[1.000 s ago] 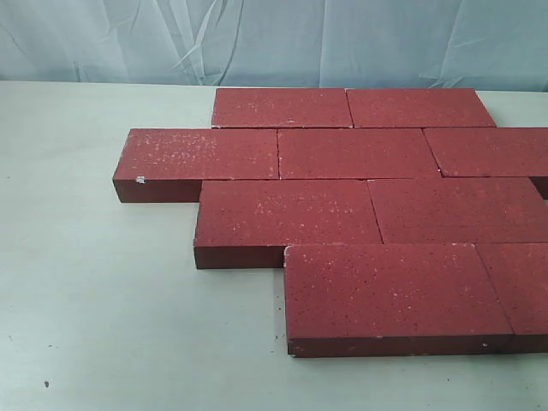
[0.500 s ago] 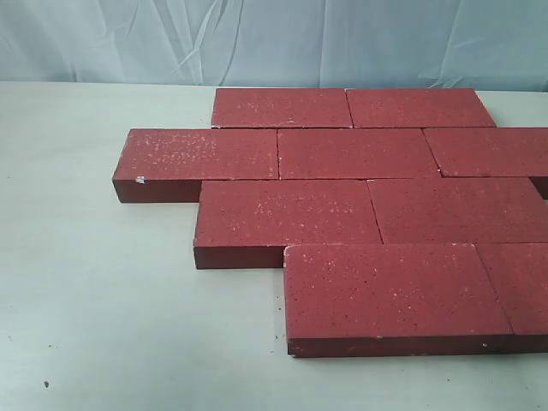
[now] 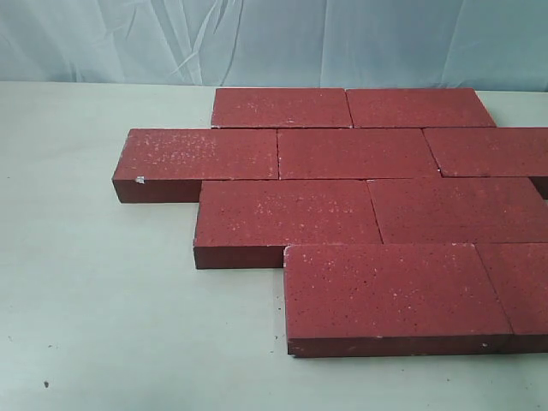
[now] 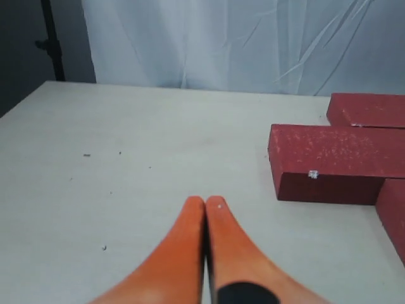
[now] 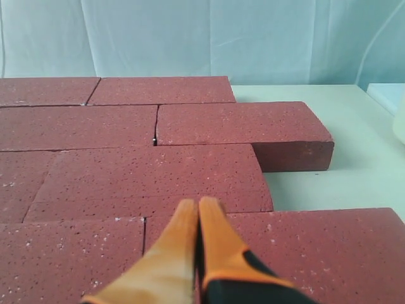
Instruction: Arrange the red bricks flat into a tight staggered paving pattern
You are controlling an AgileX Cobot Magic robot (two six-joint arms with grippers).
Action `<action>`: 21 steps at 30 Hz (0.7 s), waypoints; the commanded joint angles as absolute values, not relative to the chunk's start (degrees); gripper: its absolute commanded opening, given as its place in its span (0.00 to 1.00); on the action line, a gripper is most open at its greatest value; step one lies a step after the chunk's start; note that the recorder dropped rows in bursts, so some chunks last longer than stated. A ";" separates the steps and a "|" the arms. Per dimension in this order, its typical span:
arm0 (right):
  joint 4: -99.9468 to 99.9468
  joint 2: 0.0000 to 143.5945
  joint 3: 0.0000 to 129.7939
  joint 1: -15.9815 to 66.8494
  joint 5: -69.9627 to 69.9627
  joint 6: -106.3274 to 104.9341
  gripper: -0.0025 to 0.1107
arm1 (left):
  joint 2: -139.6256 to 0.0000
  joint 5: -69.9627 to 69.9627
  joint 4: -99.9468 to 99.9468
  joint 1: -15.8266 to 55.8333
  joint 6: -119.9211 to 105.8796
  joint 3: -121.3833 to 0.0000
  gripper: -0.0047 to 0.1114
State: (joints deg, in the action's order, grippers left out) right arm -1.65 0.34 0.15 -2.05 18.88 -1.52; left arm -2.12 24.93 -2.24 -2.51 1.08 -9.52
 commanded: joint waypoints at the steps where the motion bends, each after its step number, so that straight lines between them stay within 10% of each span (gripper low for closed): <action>1: -1.78 0.00 0.00 -2.28 18.42 -1.53 0.02 | 0.00 23.61 -0.99 0.10 1.33 -7.10 0.04; 21: -1.78 0.00 0.00 -2.28 18.27 -1.53 0.02 | 0.00 17.93 -0.71 0.11 0.98 0.00 0.04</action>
State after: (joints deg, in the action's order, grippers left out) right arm -1.76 0.34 0.05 -2.05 18.88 -1.52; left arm -0.30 19.79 -0.49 -0.39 1.08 -0.24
